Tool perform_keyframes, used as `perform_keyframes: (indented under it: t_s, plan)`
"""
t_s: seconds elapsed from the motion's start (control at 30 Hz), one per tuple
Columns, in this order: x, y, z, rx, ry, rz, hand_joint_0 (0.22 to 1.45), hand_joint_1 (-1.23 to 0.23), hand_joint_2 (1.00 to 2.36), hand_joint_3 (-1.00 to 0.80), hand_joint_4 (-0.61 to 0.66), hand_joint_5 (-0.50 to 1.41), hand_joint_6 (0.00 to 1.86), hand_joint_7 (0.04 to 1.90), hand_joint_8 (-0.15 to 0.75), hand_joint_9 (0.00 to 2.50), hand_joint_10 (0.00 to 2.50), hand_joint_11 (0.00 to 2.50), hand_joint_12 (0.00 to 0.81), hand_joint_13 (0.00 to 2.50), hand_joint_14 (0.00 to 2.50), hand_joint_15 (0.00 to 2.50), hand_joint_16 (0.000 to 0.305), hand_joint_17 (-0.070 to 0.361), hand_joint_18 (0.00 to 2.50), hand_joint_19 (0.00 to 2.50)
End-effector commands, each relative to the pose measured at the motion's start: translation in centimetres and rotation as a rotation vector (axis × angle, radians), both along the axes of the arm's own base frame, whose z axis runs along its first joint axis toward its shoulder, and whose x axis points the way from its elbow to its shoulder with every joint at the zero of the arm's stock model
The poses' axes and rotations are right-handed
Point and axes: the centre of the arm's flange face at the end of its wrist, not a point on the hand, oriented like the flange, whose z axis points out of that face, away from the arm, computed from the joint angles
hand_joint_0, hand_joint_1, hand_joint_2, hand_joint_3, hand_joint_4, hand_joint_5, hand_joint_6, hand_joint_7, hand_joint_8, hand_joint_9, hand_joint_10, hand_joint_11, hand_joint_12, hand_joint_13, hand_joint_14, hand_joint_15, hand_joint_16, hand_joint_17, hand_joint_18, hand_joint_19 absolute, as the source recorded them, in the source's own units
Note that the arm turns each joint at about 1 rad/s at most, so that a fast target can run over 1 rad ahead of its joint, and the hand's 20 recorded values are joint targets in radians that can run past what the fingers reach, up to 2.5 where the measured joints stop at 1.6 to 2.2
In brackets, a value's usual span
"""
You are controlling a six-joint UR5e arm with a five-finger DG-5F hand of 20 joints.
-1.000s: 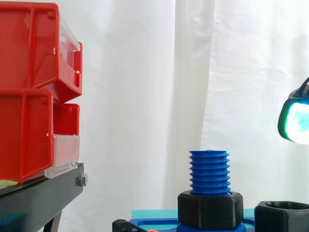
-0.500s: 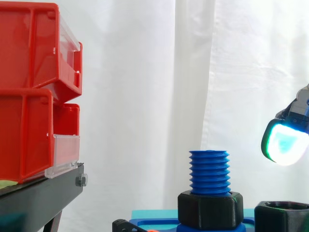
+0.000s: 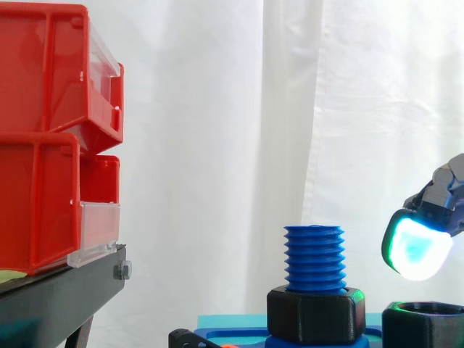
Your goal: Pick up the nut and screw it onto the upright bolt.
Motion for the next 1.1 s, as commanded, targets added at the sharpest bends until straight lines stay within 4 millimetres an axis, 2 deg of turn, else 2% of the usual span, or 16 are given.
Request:
perform_keyframes:
  t_s: [0.0, 0.2, 1.07]
  plan:
    - [0.2, -0.2, -0.1, 0.008, -0.011, -0.005, 0.34, -0.56, 1.00, -0.50, 0.25, -0.25, 0.50, 0.72, 0.333, 0.22, 0.00, 0.00, 0.490, 0.35, 0.00, 0.00, 0.071, 0.160, 0.17, 0.00]
    - [0.9, -0.2, -1.4, 0.023, -0.033, -0.014, 0.35, -0.55, 1.00, -0.50, 0.25, -0.25, 0.50, 0.72, 0.329, 0.22, 0.00, 0.00, 0.485, 0.35, 0.00, 0.00, 0.070, 0.158, 0.17, 0.00]
    - [1.3, -1.6, -2.2, 0.021, -0.028, -0.035, 0.37, -0.54, 1.00, -0.50, 0.25, -0.25, 0.50, 0.72, 0.323, 0.23, 0.00, 0.00, 0.474, 0.37, 0.00, 0.00, 0.068, 0.152, 0.19, 0.00]
